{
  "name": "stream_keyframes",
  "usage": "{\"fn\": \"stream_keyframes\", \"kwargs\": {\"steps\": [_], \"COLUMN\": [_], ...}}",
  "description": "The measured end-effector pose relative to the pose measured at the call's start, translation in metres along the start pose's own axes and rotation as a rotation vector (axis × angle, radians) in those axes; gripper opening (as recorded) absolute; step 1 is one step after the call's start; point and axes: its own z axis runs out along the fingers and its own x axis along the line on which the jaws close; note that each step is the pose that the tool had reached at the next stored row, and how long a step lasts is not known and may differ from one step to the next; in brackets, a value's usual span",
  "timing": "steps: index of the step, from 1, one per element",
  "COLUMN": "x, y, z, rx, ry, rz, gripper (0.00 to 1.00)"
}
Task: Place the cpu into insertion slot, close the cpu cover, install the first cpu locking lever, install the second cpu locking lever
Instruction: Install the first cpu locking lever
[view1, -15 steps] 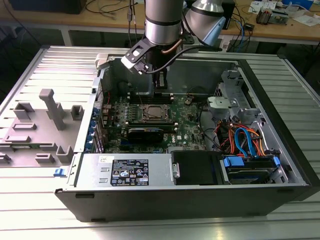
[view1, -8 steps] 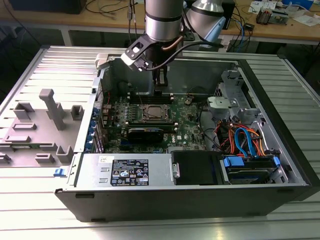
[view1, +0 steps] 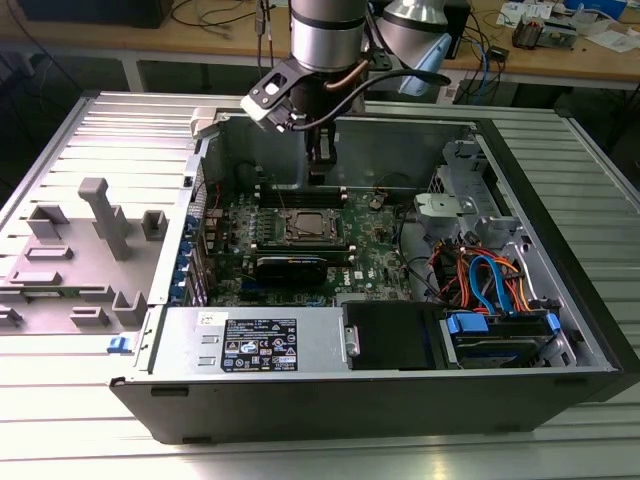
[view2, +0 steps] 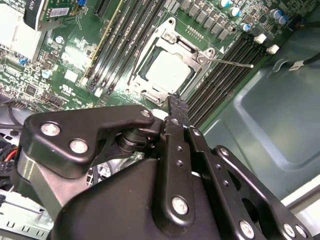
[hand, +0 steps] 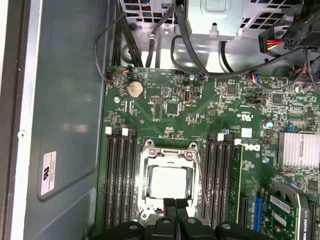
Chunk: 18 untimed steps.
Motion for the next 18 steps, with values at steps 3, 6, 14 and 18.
{"fn": "stream_keyframes", "kwargs": {"steps": [3,6,14,18], "x": [0.0,0.0,0.0,0.0], "y": [0.0,0.0,0.0,0.0], "z": [-0.0003,-0.0003,-0.0003,-0.0003], "rx": [-0.0001,0.0,0.001,0.0016], "ry": [0.0001,0.0,0.0001,0.0001], "rz": [0.0,0.0,-0.172,-0.255], "gripper": [0.11,0.11,0.11,0.11]}}
